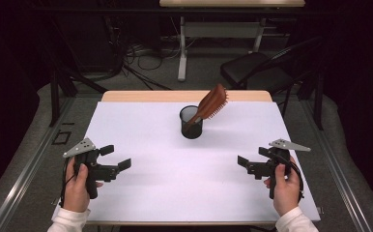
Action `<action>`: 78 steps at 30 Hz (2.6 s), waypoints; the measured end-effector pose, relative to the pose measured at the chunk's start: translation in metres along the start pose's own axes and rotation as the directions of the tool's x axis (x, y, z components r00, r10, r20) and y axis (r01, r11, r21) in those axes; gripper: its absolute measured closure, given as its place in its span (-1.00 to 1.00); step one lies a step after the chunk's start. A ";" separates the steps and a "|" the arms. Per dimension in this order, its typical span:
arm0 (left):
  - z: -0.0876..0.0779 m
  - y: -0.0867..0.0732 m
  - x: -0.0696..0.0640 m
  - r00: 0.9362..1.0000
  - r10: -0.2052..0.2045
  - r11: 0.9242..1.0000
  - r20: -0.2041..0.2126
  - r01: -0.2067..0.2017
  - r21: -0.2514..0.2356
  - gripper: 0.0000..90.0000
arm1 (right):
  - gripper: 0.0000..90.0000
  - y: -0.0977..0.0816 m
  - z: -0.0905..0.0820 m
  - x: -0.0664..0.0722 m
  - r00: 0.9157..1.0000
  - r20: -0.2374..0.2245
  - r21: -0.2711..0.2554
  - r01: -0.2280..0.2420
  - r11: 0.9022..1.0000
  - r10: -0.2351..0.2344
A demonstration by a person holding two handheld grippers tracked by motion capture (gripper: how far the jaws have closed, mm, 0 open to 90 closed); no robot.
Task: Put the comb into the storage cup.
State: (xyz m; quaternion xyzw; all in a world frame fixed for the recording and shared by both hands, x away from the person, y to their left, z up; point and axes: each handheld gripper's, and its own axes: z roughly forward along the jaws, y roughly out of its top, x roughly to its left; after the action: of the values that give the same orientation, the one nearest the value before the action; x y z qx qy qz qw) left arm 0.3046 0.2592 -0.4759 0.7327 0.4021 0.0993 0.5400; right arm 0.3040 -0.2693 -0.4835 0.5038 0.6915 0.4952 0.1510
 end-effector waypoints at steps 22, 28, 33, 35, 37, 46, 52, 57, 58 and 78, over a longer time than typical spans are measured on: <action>-0.004 -0.035 0.012 1.000 0.003 0.999 -0.027 -0.004 -0.039 -0.99 | -1.00 -0.048 -0.005 -0.006 0.999 0.050 -0.044 -0.008 0.999 0.011; -0.002 -0.041 0.016 0.999 -0.004 0.999 -0.043 0.002 -0.041 -0.99 | -1.00 -0.052 -0.008 -0.009 0.999 0.043 -0.062 -0.002 0.998 0.004; -0.001 -0.045 0.020 0.999 -0.003 0.999 -0.049 0.001 -0.037 -0.99 | -1.00 -0.057 -0.008 -0.012 0.999 0.045 -0.075 -0.014 0.997 0.018; -0.001 -0.047 0.021 0.998 -0.007 0.999 -0.055 0.005 -0.040 -0.99 | -1.00 -0.059 -0.009 -0.014 0.999 0.051 -0.072 -0.013 0.997 0.016; -0.001 -0.048 0.023 0.998 -0.004 0.999 -0.055 0.001 -0.039 -0.99 | -1.00 -0.060 -0.009 -0.016 0.998 0.057 -0.072 -0.011 0.997 0.016; 0.001 -0.054 0.031 0.998 -0.038 0.998 -0.057 0.035 -0.047 -0.99 | -1.00 -0.065 -0.007 -0.022 0.996 0.074 -0.093 -0.032 0.995 0.039; 0.000 -0.056 0.035 0.997 -0.041 0.998 -0.064 0.038 -0.050 -0.99 | -1.00 -0.067 -0.007 -0.025 0.996 0.085 -0.087 -0.029 0.996 0.037; 0.000 -0.057 0.035 0.997 -0.041 0.998 -0.069 0.037 -0.049 -0.99 | -1.00 -0.068 -0.007 -0.027 0.995 0.089 -0.093 -0.039 0.995 0.047; 0.000 -0.057 0.035 0.997 -0.040 0.998 -0.070 0.037 -0.048 -0.99 | -1.00 -0.068 -0.007 -0.028 0.995 0.087 -0.089 -0.041 0.995 0.048; 0.001 -0.058 0.037 0.997 -0.045 0.998 -0.068 0.042 -0.046 -0.99 | -1.00 -0.071 -0.005 -0.033 0.993 0.085 -0.086 -0.074 0.994 0.081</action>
State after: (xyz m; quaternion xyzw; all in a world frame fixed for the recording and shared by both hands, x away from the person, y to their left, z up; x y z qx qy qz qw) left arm 0.3010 0.2898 -0.5376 0.7077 0.4341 0.1216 0.5440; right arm 0.2763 -0.2997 -0.5495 0.5452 0.6430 0.5059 0.1827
